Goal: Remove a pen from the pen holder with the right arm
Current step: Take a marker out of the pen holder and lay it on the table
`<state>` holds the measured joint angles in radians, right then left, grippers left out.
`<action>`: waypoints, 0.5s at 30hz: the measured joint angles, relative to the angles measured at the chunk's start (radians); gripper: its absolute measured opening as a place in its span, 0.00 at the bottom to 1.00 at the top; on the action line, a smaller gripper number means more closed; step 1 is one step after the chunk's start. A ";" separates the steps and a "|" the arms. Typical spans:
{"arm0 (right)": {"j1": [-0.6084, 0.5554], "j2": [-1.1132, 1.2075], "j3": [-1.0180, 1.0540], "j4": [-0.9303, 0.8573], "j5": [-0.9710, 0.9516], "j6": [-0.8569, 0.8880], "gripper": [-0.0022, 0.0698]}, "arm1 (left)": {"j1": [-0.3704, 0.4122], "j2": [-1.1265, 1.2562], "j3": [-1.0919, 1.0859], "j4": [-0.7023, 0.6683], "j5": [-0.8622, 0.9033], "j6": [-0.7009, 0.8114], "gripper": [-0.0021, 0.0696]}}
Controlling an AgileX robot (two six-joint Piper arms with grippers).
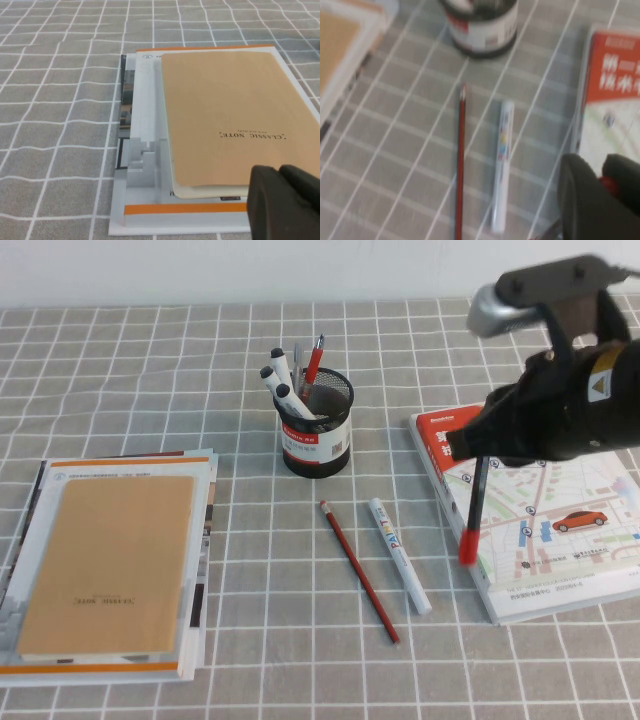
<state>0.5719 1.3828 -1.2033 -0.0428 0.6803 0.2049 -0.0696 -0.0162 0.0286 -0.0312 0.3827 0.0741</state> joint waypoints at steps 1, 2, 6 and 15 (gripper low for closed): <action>0.000 0.009 -0.012 0.013 0.034 -0.002 0.08 | 0.000 0.000 0.000 0.000 0.000 0.000 0.02; 0.000 0.022 -0.030 0.030 0.075 -0.009 0.08 | 0.000 0.000 0.000 0.000 0.000 0.000 0.02; 0.000 0.100 -0.130 0.120 0.237 -0.080 0.08 | 0.000 0.000 0.000 0.000 0.000 0.000 0.02; 0.023 0.398 -0.408 0.250 0.428 -0.198 0.08 | 0.000 0.000 0.000 0.000 0.000 0.000 0.02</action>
<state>0.5952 1.7807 -1.6112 0.2067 1.1088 0.0071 -0.0696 -0.0162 0.0286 -0.0312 0.3827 0.0741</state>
